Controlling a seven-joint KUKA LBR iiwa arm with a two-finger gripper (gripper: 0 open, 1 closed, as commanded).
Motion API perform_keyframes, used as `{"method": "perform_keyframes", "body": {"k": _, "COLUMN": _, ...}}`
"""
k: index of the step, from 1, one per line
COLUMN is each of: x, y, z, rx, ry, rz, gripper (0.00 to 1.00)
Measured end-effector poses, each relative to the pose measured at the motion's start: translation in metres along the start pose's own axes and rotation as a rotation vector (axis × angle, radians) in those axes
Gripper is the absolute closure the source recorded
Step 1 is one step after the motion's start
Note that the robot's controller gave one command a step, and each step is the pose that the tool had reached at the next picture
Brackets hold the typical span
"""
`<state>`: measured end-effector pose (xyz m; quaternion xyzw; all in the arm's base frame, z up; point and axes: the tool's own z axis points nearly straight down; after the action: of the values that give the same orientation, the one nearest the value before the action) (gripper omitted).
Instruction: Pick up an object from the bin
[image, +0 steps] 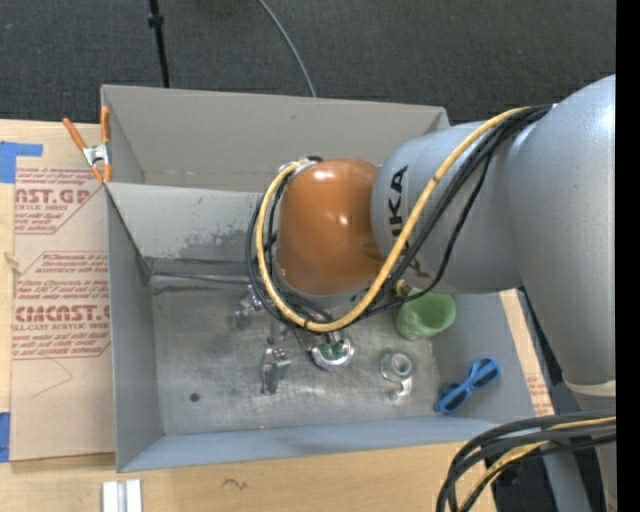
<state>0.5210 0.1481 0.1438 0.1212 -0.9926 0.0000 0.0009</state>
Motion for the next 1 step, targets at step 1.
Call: {"method": "perform_keyframes", "body": {"k": 1, "x": 0.0600, "y": -0.0675, "z": 0.0355, "rx": 0.002, "ry": 0.006, "rz": -0.079, "gripper": 0.00}}
